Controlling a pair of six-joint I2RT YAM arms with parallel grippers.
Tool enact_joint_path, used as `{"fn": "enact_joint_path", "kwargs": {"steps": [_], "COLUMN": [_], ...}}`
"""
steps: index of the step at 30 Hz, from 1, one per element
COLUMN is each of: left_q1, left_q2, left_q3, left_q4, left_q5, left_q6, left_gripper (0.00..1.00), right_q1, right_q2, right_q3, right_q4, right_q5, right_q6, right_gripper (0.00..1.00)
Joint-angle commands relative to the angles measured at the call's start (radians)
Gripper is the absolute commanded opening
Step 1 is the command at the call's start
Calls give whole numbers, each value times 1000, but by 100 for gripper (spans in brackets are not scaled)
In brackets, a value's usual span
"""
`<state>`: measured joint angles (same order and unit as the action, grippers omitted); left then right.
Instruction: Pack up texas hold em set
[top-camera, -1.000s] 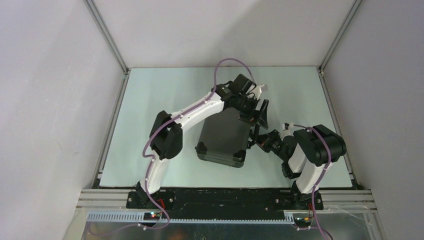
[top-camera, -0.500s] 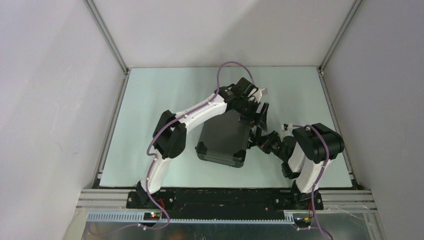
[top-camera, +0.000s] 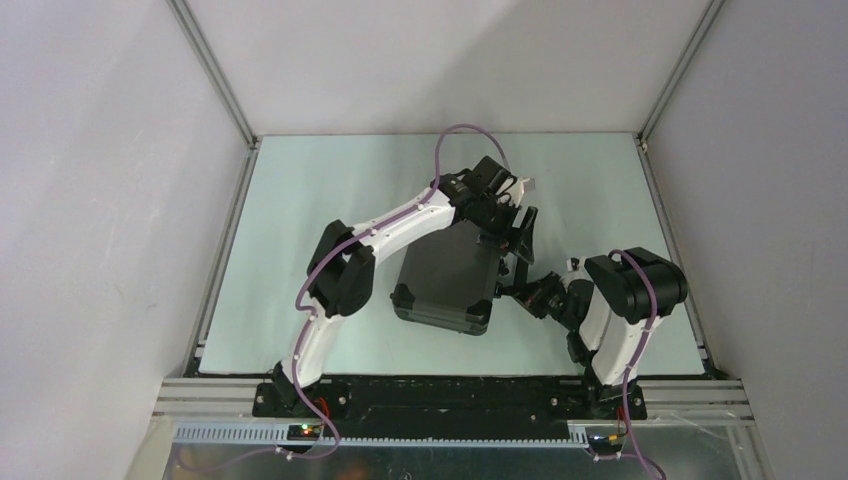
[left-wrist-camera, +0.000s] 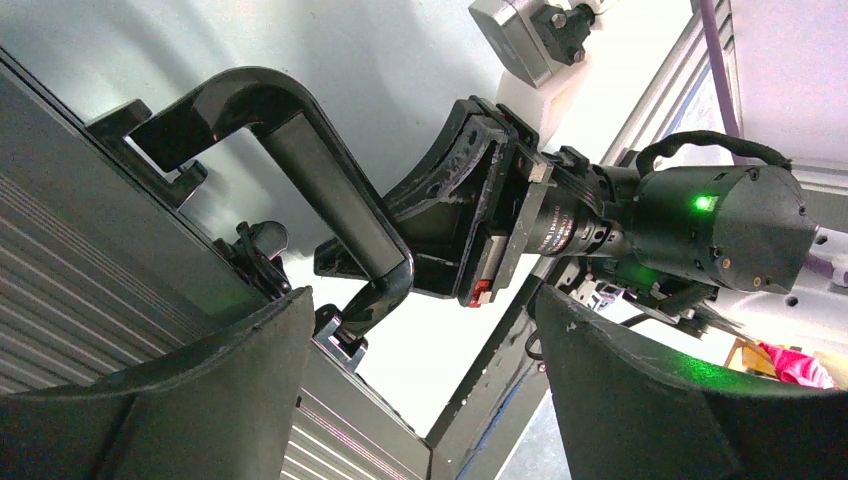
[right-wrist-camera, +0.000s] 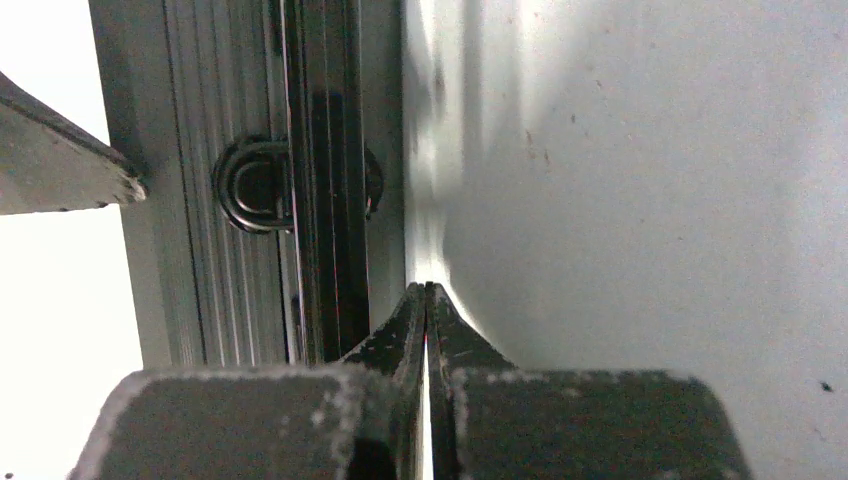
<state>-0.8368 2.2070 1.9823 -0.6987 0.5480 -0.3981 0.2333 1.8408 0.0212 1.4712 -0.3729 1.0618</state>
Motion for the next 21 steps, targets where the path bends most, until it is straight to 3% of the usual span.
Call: {"fn": "enact_joint_path", "kwargs": {"steps": [1,10,21], "left_q1": [3,4,13], "left_q2": [-6,-17,-86], "left_q3": [30,24,1], "left_q4": [8,8,8], "left_q5": [-8,-7,-3], "left_q6": [28,31,32], "left_gripper": [86,86,86], "right_q1": [-4,-4,14], "right_q2": [6,14,-7], "right_q3": [-51,-143,-146], "right_q4": [43,37,-10], "right_q5": [16,6,-117], "right_q6": [-29,5,93], "right_gripper": [0,0,0]}}
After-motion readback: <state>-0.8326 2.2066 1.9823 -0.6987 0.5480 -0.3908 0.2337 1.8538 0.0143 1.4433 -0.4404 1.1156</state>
